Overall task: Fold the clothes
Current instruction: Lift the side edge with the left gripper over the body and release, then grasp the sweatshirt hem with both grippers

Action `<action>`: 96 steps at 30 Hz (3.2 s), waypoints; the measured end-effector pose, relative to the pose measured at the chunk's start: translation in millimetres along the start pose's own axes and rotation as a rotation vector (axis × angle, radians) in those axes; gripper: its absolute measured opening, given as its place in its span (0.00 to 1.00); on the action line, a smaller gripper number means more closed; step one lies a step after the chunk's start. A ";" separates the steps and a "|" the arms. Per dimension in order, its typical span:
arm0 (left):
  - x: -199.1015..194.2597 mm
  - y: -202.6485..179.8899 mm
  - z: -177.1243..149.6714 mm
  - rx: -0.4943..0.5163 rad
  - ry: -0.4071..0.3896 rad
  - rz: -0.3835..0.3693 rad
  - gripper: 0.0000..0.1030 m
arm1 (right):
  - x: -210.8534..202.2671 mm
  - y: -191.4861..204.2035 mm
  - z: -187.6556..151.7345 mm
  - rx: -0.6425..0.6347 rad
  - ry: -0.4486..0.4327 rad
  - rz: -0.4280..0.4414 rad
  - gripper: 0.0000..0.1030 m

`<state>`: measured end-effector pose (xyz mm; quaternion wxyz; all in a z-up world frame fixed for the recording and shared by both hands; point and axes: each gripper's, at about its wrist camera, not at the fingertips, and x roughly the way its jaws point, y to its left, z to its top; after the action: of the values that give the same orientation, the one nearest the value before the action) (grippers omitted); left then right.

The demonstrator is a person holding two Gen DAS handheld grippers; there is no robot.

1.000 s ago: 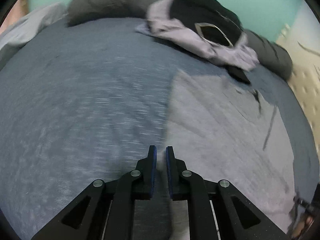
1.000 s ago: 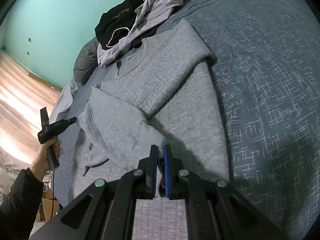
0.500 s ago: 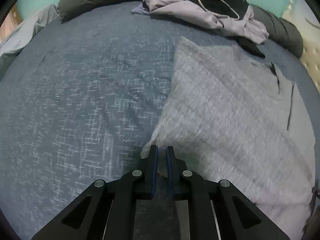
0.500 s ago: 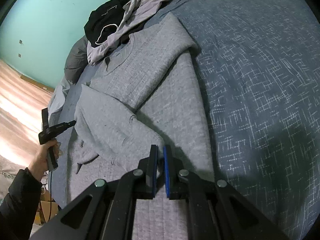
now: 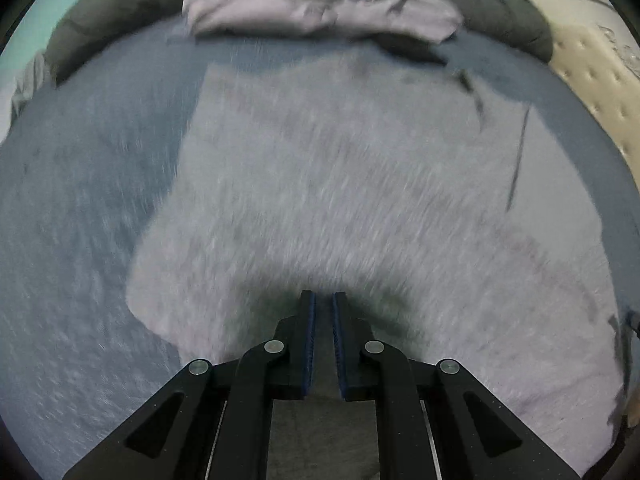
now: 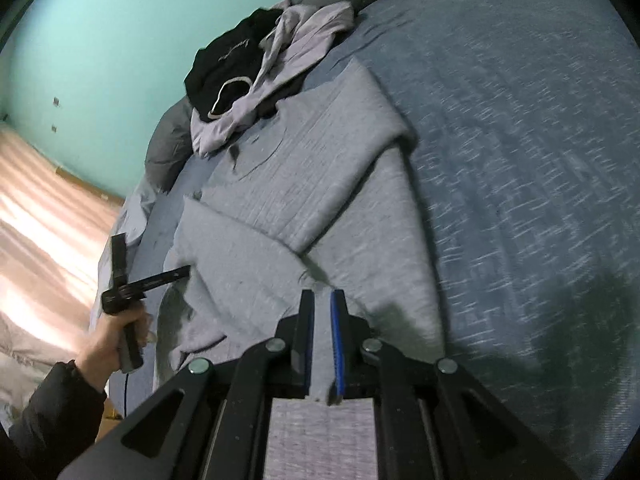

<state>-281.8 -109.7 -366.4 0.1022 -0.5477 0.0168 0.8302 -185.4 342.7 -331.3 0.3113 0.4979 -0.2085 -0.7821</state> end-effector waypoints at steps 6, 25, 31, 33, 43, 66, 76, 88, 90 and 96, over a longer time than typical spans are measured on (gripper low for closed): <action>-11.6 5.8 -3.0 -0.040 -0.050 -0.014 0.10 | 13.4 16.3 -0.8 -0.055 0.021 0.049 0.09; -37.8 67.0 -3.8 -0.228 -0.133 0.049 0.18 | 31.0 5.5 -1.5 -0.008 0.054 -0.003 0.09; -12.5 61.4 11.2 -0.251 -0.088 0.047 0.18 | 40.4 5.2 -0.8 -0.019 0.077 -0.015 0.09; -15.6 59.4 16.1 -0.244 -0.098 0.050 0.18 | 37.1 4.9 1.5 -0.022 0.064 -0.017 0.09; -24.0 64.3 61.5 -0.244 -0.172 0.030 0.21 | 23.5 4.8 12.0 -0.050 0.000 -0.027 0.09; 40.4 119.2 134.3 -0.312 -0.159 0.096 0.31 | 48.7 19.6 34.2 -0.142 0.015 0.006 0.09; -31.9 116.6 91.1 -0.308 -0.162 0.067 0.31 | 40.8 0.0 35.4 -0.059 -0.008 -0.011 0.09; -123.3 74.1 -52.9 -0.214 -0.061 -0.016 0.34 | -11.9 9.5 9.7 -0.030 0.051 -0.026 0.34; -133.5 70.1 -76.0 -0.201 -0.036 -0.050 0.40 | -23.6 14.4 1.9 -0.059 0.084 -0.040 0.40; -157.0 62.6 -145.2 -0.191 0.022 -0.135 0.45 | -65.8 10.6 -30.0 -0.156 0.210 -0.153 0.42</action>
<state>-102.5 -215.0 -286.3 0.1049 -0.5640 -0.0979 0.8132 -134.8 380.3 -294.4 0.3086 0.5657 -0.0750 -0.7610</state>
